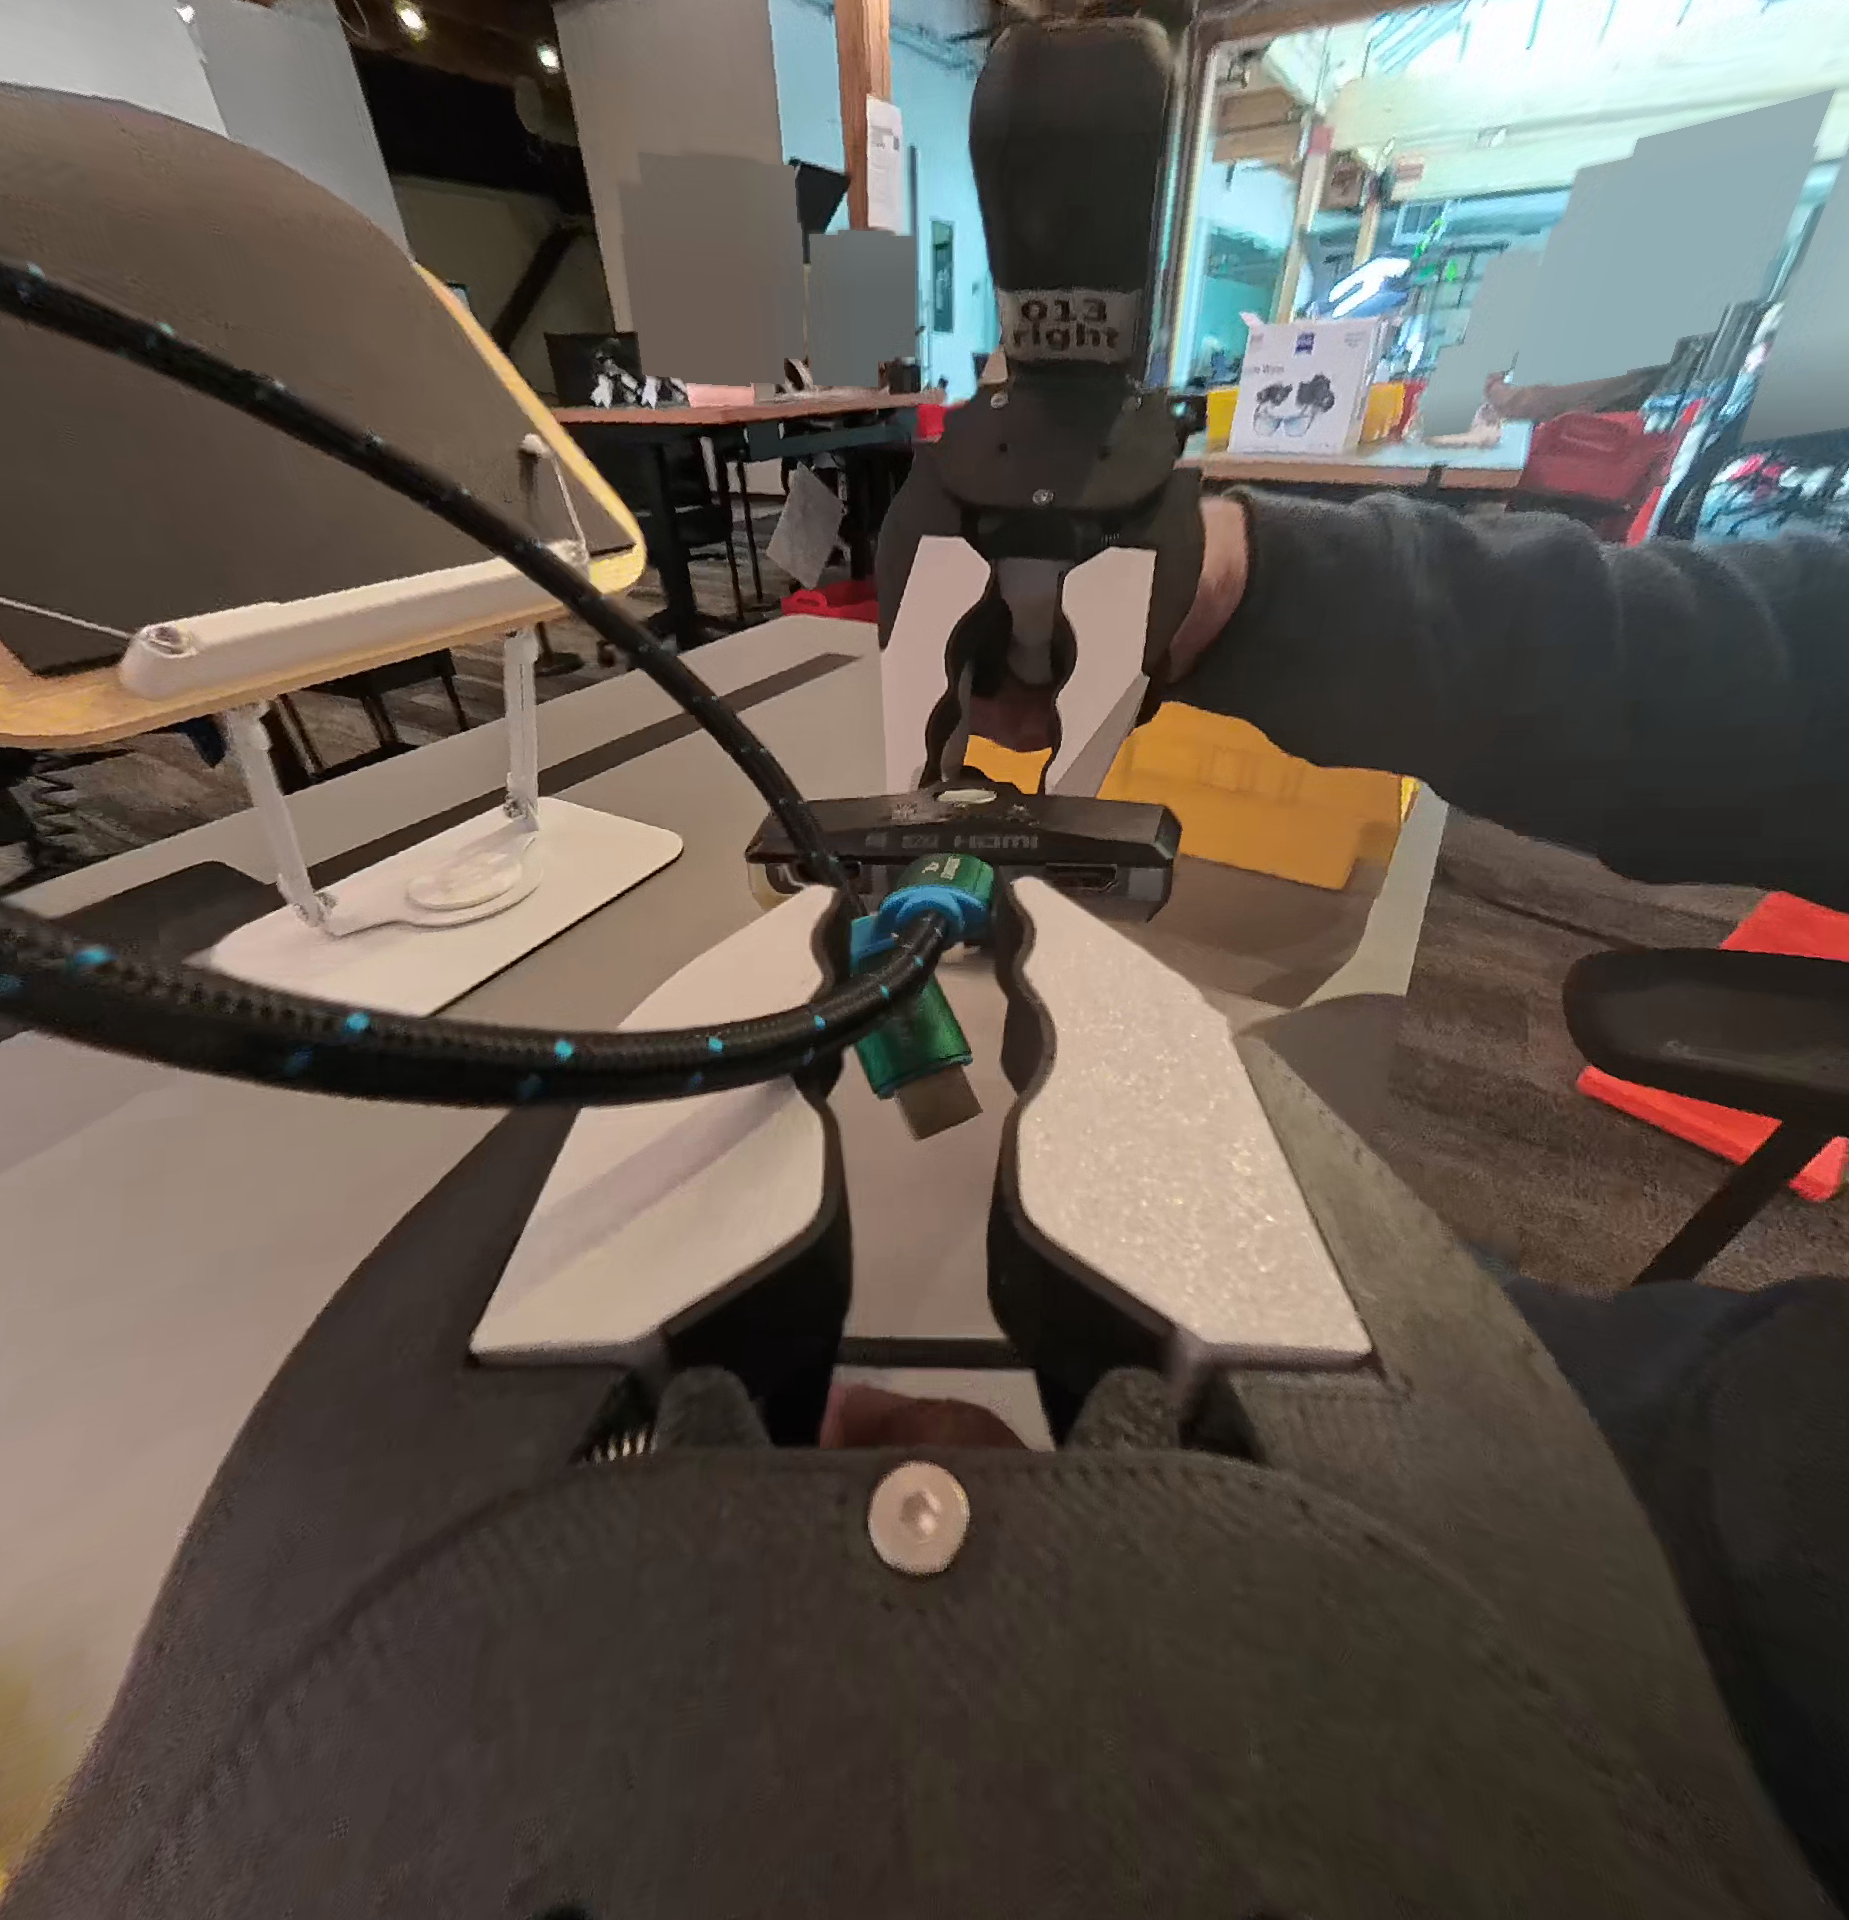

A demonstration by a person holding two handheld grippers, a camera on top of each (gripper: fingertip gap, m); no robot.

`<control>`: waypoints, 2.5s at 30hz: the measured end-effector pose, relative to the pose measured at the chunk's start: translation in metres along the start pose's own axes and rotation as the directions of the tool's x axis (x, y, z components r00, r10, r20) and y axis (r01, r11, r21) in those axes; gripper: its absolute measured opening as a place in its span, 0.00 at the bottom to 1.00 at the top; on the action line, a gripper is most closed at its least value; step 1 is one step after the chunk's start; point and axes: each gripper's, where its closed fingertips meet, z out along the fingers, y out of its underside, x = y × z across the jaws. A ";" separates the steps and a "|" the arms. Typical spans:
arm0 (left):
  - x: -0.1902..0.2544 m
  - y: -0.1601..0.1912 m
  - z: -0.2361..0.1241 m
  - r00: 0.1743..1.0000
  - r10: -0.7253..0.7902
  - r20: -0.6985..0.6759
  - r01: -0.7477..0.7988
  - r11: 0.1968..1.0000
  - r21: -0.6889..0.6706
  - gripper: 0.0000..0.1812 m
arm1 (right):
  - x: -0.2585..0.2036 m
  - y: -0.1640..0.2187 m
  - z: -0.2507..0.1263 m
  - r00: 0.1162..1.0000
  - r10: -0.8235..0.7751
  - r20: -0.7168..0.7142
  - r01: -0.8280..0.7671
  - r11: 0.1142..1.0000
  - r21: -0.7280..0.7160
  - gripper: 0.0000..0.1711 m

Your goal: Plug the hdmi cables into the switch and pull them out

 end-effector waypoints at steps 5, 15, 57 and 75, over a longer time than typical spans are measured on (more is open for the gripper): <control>-0.007 0.008 -0.007 0.998 0.019 0.060 -0.014 0.995 -0.095 0.27 | 0.005 0.010 -0.007 0.998 0.025 -0.049 -0.025 1.000 -0.006 0.18; -0.024 0.020 -0.021 0.982 0.053 0.180 -0.011 0.974 -0.225 0.27 | 0.028 0.047 -0.014 0.978 0.075 -0.194 -0.099 0.989 -0.114 0.18; -0.230 0.011 -0.224 0.391 0.816 0.425 -0.255 0.540 -0.802 0.04 | 0.037 0.132 0.003 0.913 0.216 -0.346 -0.351 0.848 -0.398 0.26; -0.132 -0.149 -0.127 0.552 0.521 0.651 -0.494 0.833 -0.248 0.03 | 0.023 -0.083 0.028 0.934 0.207 -0.291 -0.155 0.969 0.191 0.26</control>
